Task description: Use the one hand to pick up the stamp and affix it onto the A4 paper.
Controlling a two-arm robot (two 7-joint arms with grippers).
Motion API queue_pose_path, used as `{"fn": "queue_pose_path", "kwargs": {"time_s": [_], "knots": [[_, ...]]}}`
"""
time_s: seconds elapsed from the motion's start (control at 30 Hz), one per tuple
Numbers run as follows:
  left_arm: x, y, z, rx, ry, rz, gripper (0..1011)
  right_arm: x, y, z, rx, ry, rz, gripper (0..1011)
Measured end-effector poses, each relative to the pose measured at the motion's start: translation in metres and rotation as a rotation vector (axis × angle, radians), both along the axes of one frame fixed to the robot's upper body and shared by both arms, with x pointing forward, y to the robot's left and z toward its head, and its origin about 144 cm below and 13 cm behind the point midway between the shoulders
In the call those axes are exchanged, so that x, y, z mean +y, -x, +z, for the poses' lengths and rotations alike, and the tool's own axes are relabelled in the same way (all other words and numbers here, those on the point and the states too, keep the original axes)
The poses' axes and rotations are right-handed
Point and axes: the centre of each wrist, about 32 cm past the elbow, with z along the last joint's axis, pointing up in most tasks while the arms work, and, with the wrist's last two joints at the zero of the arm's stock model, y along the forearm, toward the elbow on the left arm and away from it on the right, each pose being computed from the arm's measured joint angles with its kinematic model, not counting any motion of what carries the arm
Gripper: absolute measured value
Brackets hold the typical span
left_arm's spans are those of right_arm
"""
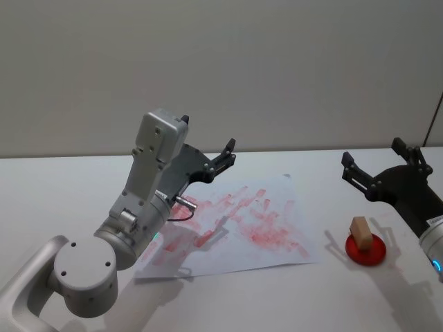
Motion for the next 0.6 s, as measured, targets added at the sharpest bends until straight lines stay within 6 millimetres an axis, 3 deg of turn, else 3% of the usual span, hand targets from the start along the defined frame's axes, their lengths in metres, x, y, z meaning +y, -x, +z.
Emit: {"fn": "queue_pose_path", "kwargs": {"time_s": [0.6], "knots": [[0.0000, 0.0000, 0.0000, 0.000, 0.000, 0.000, 1001, -0.0002, -0.0001, 0.0001, 0.000, 0.000, 0.000, 1001]]}}
